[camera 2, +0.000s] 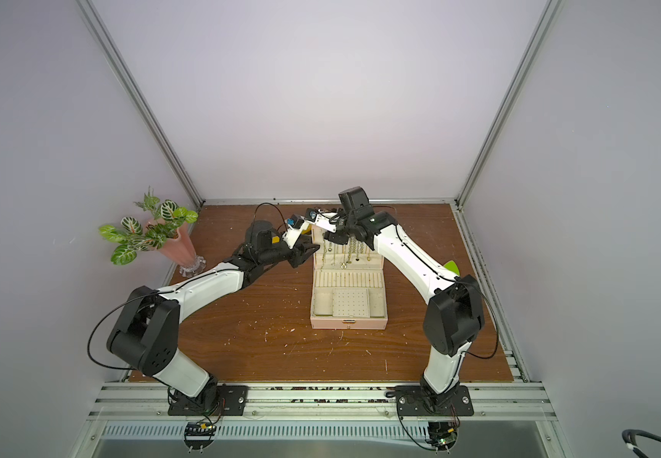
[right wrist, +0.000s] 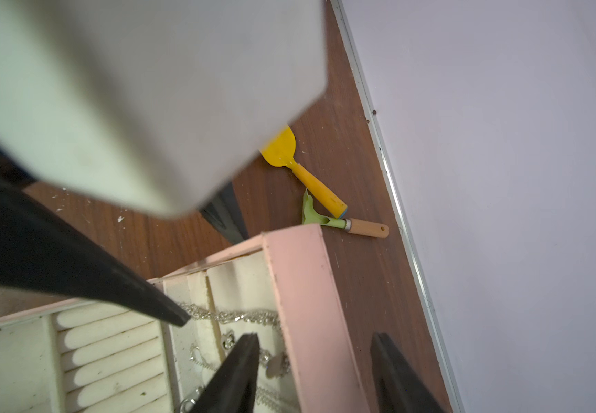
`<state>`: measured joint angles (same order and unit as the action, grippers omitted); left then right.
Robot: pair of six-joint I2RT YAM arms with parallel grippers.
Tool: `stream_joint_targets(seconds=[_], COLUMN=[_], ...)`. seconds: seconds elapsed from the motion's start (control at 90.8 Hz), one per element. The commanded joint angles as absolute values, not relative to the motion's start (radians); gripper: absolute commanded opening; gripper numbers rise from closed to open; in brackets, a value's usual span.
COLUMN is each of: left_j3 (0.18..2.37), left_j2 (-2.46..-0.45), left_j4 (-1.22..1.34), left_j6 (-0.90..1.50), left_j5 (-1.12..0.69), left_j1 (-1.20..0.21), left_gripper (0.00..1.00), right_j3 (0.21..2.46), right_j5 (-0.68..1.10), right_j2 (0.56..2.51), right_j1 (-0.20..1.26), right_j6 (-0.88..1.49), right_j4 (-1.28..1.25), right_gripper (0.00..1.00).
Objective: Put jewelry chain into jewelry box
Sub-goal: Close the fastener on the jewelry box.
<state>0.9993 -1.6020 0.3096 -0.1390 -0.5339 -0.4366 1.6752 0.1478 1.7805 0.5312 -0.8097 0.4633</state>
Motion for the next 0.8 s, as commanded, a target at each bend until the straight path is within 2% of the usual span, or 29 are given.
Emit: stream_joint_targets(seconds=[0.0, 0.253, 0.793], left_j3=[1.03, 1.036, 1.036], left_j2=[-1.609, -1.609, -1.603], left_j4=[0.31, 0.301, 0.297], left_j6=[-0.158, -0.162, -0.167], left_j5=[-0.569, -0.567, -0.562], left_j1=[-0.439, -0.438, -0.439], left_gripper=[0.45, 0.44, 0.42], right_j3=[1.712, 1.73, 1.687], right_j5=[0.102, 0.061, -0.033], right_j2=[1.788, 1.803, 1.805], right_j1=[0.532, 0.533, 0.549], right_j6=[-0.827, -0.83, -0.837], right_j4=[0.486, 0.501, 0.449], right_gripper=[0.53, 0.57, 0.39])
